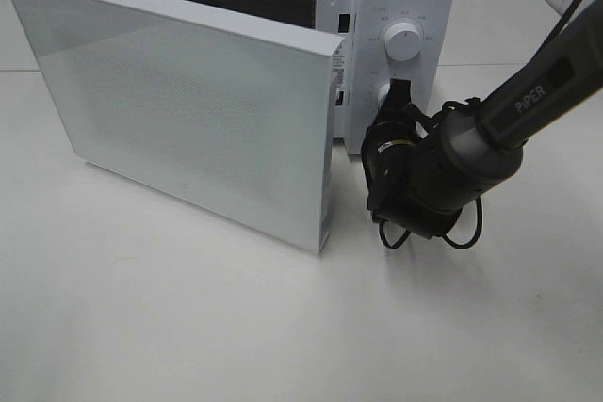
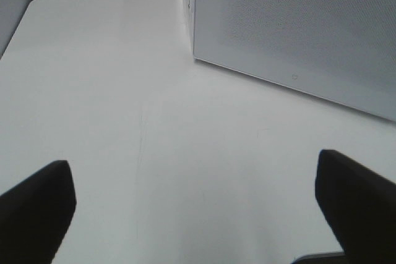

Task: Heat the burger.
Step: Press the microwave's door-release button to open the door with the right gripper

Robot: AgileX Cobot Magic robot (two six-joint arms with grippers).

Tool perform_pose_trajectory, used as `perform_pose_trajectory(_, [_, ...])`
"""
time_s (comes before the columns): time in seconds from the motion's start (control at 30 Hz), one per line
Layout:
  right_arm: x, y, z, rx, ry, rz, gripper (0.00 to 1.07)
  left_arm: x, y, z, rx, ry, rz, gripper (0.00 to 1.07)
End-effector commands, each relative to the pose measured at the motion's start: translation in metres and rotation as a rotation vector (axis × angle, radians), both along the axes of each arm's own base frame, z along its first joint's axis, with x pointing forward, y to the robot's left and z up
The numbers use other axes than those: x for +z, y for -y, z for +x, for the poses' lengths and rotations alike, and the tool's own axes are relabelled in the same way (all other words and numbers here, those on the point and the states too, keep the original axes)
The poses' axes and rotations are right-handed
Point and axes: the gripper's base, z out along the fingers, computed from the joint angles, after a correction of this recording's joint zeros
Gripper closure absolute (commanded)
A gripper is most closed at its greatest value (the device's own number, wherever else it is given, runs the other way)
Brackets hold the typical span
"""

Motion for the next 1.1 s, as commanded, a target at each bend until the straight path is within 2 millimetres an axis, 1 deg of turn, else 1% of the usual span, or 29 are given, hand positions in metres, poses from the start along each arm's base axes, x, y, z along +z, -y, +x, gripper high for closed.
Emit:
perform_pose_trajectory(0.03, [0.024, 0.007, 0.023, -0.006, 0.169, -0.047, 1.06, -0.001, 0.000, 0.000, 0.004, -0.002, 0.003, 0.09])
perform_pose_trajectory(0.13, [0.024, 0.006, 0.022, 0.001, 0.158, -0.043, 1.06, -0.001, 0.000, 0.000, 0.004, -0.002, 0.003, 0.09])
perform_pose_trajectory(0.2, [0.024, 0.008, 0.016, 0.014, 0.124, -0.036, 1.06, -0.001, 0.000, 0.000, 0.004, -0.002, 0.003, 0.09])
perform_pose_trajectory(0.3, [0.024, 0.009, 0.014, 0.015, 0.120, -0.039, 1.06, -0.001, 0.000, 0.000, 0.004, -0.002, 0.003, 0.09])
perform_pose_trajectory(0.37, [0.026, 0.014, 0.007, 0.019, 0.105, -0.049, 1.06, -0.001, 0.000, 0.000, 0.004, -0.002, 0.003, 0.09])
perform_pose_trajectory(0.4, [0.026, 0.014, 0.007, 0.019, 0.105, -0.049, 1.06, -0.001, 0.000, 0.000, 0.004, -0.002, 0.003, 0.09])
perform_pose_trajectory(0.47, [0.026, 0.020, -0.007, 0.046, 0.069, -0.059, 1.06, -0.001, 0.000, 0.000, 0.004, -0.002, 0.003, 0.09])
perform_pose_trajectory(0.5, [0.026, 0.020, -0.007, 0.046, 0.069, -0.059, 1.06, -0.001, 0.000, 0.000, 0.004, -0.002, 0.003, 0.09])
perform_pose_trajectory(0.57, [0.025, 0.021, -0.016, 0.079, 0.018, -0.044, 1.06, -0.001, 0.000, 0.000, 0.004, -0.002, 0.003, 0.09])
perform_pose_trajectory(0.6, [0.025, 0.021, -0.016, 0.079, 0.018, -0.044, 1.06, -0.001, 0.000, 0.000, 0.004, -0.002, 0.003, 0.09])
perform_pose_trajectory(0.63, [0.027, 0.023, -0.020, 0.086, 0.000, -0.039, 1.06, -0.001, 0.000, 0.000, 0.004, -0.002, 0.003, 0.09])
perform_pose_trajectory(0.7, [0.028, 0.024, -0.023, 0.095, -0.005, -0.040, 1.05, -0.001, 0.000, 0.000, 0.004, -0.002, 0.003, 0.09])
perform_pose_trajectory(0.73, [0.032, 0.024, -0.026, 0.115, -0.005, -0.042, 1.05, -0.001, 0.000, 0.000, 0.004, -0.002, 0.003, 0.09])
perform_pose_trajectory(0.83, [0.034, 0.025, -0.028, 0.127, -0.004, -0.045, 1.05, -0.001, 0.000, 0.000, 0.004, -0.002, 0.003, 0.09])
perform_pose_trajectory(0.9, [0.037, 0.026, -0.036, 0.171, -0.031, -0.048, 1.05, -0.001, 0.000, 0.000, 0.004, -0.002, 0.003, 0.09])
perform_pose_trajectory(1.1, [0.043, 0.027, -0.047, 0.250, -0.057, -0.065, 1.04, -0.001, 0.000, 0.000, 0.004, -0.002, 0.003, 0.09])
